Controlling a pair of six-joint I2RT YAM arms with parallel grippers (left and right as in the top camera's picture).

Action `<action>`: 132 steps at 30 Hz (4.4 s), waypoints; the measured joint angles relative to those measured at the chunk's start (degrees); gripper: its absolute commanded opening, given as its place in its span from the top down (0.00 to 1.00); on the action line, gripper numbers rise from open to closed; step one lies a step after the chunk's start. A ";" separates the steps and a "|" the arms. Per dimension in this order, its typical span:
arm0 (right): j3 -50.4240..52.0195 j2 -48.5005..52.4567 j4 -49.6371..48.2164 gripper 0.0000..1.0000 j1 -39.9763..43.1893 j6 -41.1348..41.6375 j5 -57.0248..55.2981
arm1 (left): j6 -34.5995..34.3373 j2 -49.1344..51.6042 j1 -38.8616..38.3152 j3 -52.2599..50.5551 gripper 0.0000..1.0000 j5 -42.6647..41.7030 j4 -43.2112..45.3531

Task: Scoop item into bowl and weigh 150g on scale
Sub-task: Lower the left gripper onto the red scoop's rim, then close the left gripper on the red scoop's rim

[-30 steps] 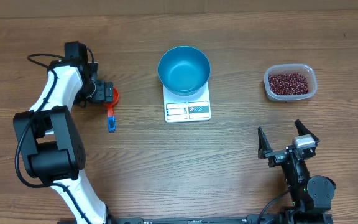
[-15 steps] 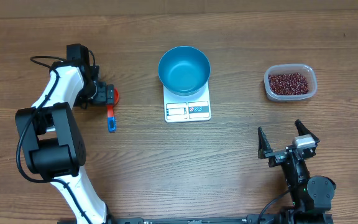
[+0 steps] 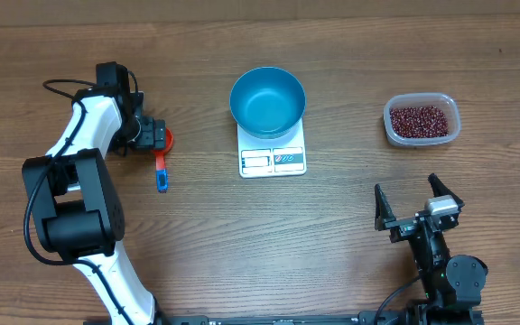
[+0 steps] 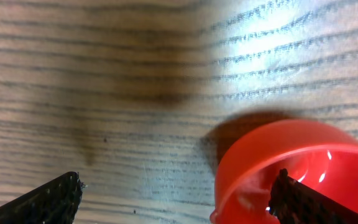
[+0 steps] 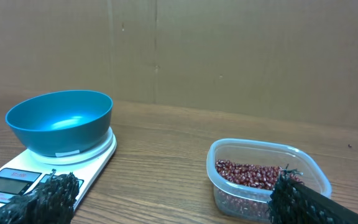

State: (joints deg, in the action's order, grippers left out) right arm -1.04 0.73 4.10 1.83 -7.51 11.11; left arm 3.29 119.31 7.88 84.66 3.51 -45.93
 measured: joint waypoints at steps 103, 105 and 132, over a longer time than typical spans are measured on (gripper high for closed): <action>0.00 0.00 0.00 0.00 0.00 0.00 0.00 | 1.75 0.00 -0.02 0.00 0.57 -1.36 -0.11; 0.00 0.00 0.02 0.00 0.00 -0.02 0.00 | 1.75 0.00 -0.02 0.00 0.57 -1.36 -0.11; 0.00 0.00 0.02 0.00 0.00 -0.02 0.00 | 1.73 0.00 -0.02 0.00 0.87 -1.36 0.09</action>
State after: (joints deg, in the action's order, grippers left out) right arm -1.04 0.73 4.12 1.83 -7.53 11.11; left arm 5.02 119.31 7.86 84.66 2.15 -45.84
